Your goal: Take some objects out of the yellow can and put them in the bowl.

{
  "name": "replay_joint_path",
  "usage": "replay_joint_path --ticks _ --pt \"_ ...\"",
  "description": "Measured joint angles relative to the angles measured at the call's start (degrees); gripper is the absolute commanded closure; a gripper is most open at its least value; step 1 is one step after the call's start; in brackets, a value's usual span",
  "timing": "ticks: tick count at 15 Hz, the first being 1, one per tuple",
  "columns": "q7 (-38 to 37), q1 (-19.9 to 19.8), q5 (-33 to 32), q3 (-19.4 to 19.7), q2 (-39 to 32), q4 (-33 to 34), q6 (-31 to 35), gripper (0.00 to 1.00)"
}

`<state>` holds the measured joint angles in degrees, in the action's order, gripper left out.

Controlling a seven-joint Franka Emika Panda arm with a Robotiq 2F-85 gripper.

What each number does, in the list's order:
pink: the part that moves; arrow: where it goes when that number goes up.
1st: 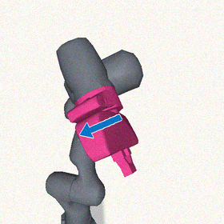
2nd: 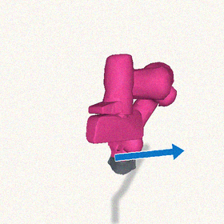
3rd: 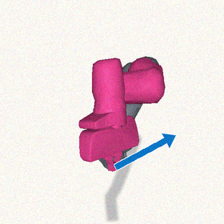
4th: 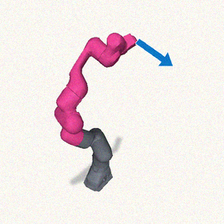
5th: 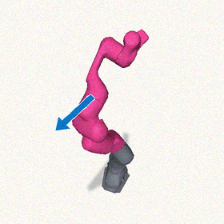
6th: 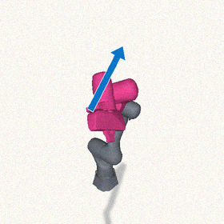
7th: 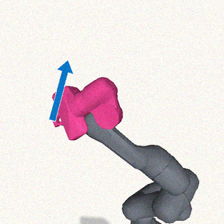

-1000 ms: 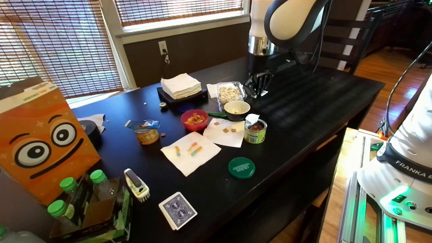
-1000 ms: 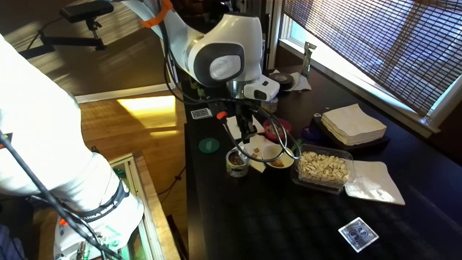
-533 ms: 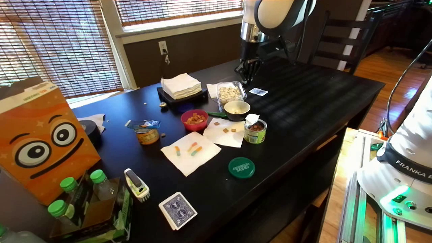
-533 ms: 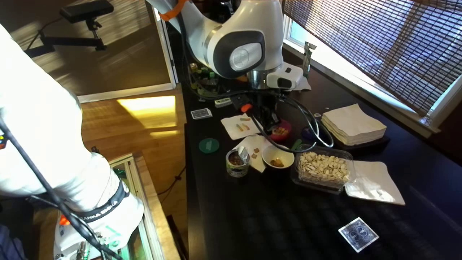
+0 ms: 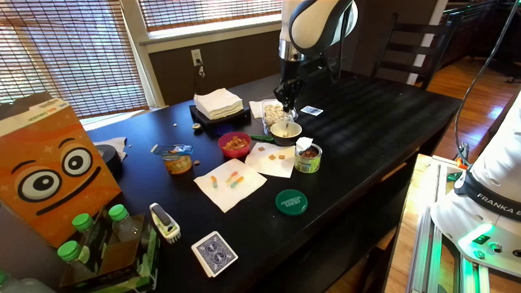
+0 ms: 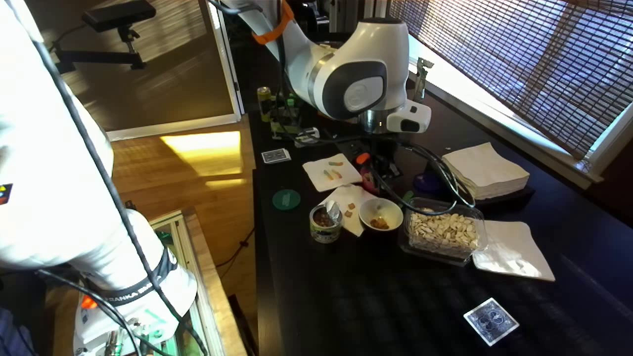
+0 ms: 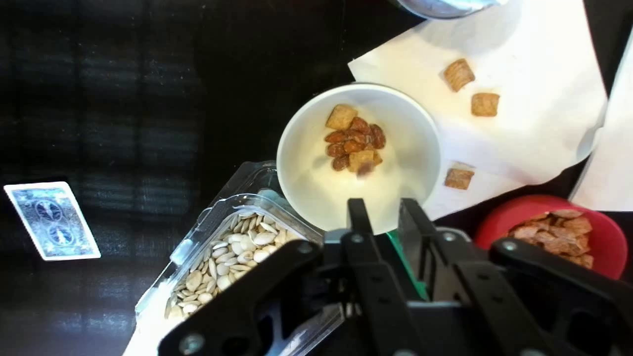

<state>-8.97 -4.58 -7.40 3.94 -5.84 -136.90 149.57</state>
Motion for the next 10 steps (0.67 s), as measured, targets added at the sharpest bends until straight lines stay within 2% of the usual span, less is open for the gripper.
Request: replay_joint_path --ticks 6,10 --pt "0.2 0.1 0.1 0.2 -0.4 1.3 -0.3 0.04" --pt "0.7 0.3 1.6 -0.1 4.0 0.2 -4.3 0.0"
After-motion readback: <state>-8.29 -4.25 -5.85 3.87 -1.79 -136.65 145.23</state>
